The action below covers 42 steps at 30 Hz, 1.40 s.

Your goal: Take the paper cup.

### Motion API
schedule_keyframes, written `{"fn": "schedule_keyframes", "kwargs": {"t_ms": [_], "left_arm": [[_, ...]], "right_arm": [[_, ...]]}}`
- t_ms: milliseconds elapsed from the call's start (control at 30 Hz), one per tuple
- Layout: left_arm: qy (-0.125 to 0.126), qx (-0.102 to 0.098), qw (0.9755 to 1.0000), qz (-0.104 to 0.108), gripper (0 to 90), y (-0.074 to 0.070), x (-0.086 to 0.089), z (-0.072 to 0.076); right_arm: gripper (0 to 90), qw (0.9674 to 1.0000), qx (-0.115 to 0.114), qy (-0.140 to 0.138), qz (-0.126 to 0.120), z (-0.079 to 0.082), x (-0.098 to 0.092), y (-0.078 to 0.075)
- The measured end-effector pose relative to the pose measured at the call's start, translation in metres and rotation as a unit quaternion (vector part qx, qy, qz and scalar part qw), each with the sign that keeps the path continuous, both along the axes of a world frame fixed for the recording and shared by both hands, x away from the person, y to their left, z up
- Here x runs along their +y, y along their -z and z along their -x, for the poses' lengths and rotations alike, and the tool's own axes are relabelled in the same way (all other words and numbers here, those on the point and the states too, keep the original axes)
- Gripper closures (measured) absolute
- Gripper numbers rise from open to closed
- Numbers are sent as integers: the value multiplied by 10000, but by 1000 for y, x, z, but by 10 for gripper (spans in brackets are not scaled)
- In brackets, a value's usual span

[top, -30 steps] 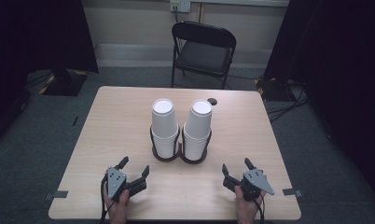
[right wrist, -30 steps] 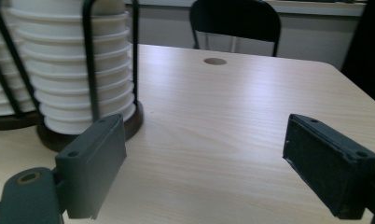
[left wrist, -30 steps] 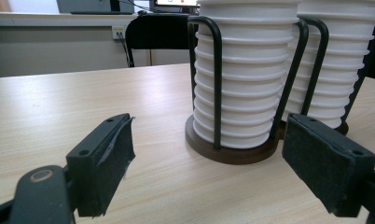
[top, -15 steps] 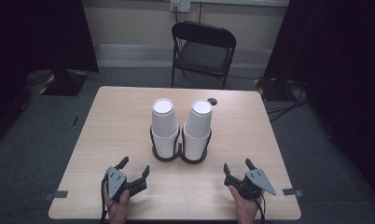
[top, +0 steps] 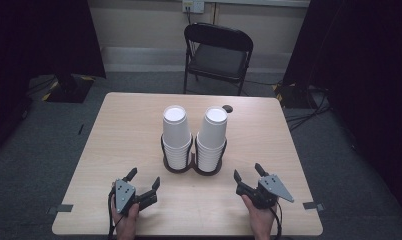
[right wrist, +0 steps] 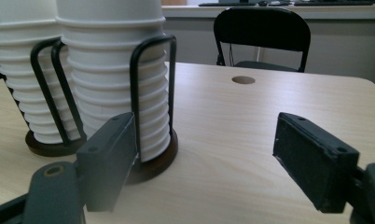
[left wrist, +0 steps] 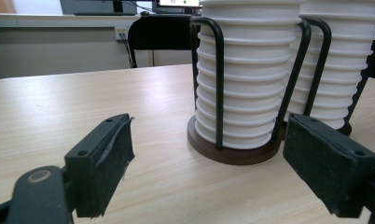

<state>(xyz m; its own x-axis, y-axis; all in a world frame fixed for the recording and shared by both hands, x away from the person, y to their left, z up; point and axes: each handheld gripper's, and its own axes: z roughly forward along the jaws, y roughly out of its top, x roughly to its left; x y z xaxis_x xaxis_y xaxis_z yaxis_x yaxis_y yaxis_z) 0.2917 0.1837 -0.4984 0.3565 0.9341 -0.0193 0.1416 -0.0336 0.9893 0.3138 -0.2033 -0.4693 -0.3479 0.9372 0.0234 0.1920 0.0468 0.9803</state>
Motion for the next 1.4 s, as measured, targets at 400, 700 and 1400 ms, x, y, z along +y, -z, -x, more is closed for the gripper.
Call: {"fn": "schedule_keyframes", "kwargs": {"t_ms": [400, 700, 1400], "left_arm": [[-30, 41, 10000, -7, 158, 0, 0, -1], [-22, 10, 10000, -59, 159, 0, -1, 0], [34, -7, 10000, -40, 157, 0, 0, 0]], "right_arm": [[280, 9990, -151, -410, 92, -7, 14, -18], [312, 9975, -221, -673, 51, -12, 22, -37], [137, 9927, -458, -1083, -274, -36, 34, -101]]}}
